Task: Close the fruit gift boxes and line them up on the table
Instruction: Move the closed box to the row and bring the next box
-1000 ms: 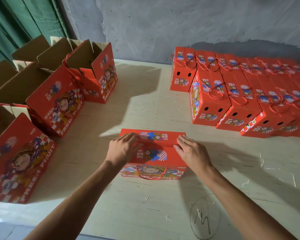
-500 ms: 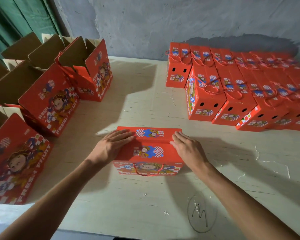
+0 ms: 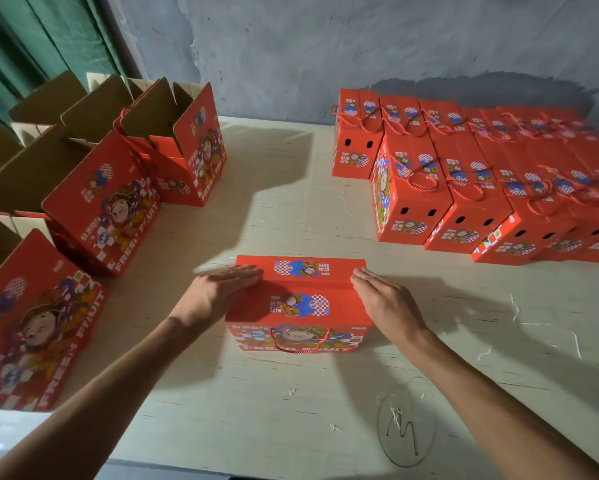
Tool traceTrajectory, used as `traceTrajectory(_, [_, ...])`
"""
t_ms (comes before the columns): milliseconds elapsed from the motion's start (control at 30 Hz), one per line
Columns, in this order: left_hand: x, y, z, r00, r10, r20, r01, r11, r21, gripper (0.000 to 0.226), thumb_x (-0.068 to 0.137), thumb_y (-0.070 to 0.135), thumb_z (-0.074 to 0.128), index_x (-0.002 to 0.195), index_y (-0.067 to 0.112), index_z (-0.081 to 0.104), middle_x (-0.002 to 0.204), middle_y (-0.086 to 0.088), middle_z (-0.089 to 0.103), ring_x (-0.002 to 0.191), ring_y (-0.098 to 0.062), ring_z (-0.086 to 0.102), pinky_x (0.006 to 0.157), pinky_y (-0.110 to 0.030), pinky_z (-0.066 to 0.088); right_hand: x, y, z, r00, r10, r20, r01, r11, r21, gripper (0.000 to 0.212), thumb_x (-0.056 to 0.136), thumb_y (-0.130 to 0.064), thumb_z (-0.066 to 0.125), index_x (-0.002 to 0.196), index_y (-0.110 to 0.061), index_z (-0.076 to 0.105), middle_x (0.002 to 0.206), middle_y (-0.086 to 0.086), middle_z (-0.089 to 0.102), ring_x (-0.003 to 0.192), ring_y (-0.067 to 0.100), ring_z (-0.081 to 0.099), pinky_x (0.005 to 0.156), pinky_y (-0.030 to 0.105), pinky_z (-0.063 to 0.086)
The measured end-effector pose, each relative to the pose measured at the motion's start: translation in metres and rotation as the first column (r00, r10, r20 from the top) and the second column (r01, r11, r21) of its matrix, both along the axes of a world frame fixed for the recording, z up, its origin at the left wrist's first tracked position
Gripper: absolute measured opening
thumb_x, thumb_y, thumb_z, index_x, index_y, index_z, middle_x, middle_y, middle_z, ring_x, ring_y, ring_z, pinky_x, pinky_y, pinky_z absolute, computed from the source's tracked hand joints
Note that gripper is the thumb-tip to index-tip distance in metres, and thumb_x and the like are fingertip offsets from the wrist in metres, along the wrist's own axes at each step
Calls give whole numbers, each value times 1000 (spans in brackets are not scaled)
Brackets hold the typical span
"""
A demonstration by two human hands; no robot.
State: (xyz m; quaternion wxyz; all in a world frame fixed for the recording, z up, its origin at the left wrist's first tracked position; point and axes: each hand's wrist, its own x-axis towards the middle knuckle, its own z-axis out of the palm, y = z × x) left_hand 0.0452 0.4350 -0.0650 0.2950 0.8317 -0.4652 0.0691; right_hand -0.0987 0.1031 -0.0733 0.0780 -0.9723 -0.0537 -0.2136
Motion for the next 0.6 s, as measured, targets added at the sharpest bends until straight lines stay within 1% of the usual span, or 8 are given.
traceTrajectory(100, [-13,-4,-3,992,128,-19,-129,991,-28,36,82,-14,75,110,7,80,123,-5,74,111,-22,72,89,-42,61,-2,6,-2,999,-32,24,32,999,15,49,63,24,82,108,6,76,113,21,74,101,33,75,77,46,64])
traceTrajectory(167, [-15,-2,-5,984,172,-39,-173,984,-34,29,87,-9,74,110,9,80,122,-6,73,106,-24,73,85,-40,61,-3,8,-3,999,-25,42,24,1000,11,53,59,28,79,108,7,76,112,22,74,101,35,75,77,47,64])
traceTrajectory(267, [-16,-2,-7,979,200,-46,-202,978,-55,23,92,1,73,110,13,80,113,-6,70,97,-25,70,81,-36,59,-4,6,-3,999,-3,54,4,1000,-7,59,56,31,78,110,8,75,113,23,73,101,36,74,76,48,64])
traceTrajectory(400, [-15,-3,-12,977,207,-56,-212,971,-107,26,92,4,73,113,17,80,104,-3,68,94,-19,68,84,-29,57,-3,5,-8,997,6,81,-4,1000,-22,60,55,31,77,110,8,75,114,23,73,102,36,74,75,48,64])
traceTrajectory(467, [-14,-3,-13,978,195,-76,-204,971,-126,32,90,2,75,116,20,78,101,-1,66,93,-14,65,88,-19,50,-3,7,-11,993,-7,118,10,1000,-26,57,56,30,77,109,7,76,112,22,74,101,35,75,76,47,64])
traceTrajectory(500, [-14,-4,-14,980,188,-67,-196,973,-122,34,88,0,76,115,20,79,99,-2,65,92,-14,63,88,-16,48,-3,8,-12,991,-20,136,23,999,-23,56,56,29,77,108,7,77,112,21,74,101,34,75,77,47,64])
traceTrajectory(533, [-13,-5,-15,981,185,-51,-190,976,-109,33,87,-2,77,113,18,79,98,-4,64,91,-18,63,87,-19,49,-3,9,-12,989,-33,141,36,999,-17,55,57,28,77,107,6,77,111,21,75,101,34,75,78,46,64])
traceTrajectory(600, [-14,-5,-17,979,204,8,-203,976,-78,31,82,-9,79,106,10,82,94,-9,66,87,-30,65,76,-34,57,-3,12,-14,988,-50,149,54,998,-24,54,58,27,77,107,6,77,111,21,75,101,34,75,78,46,64])
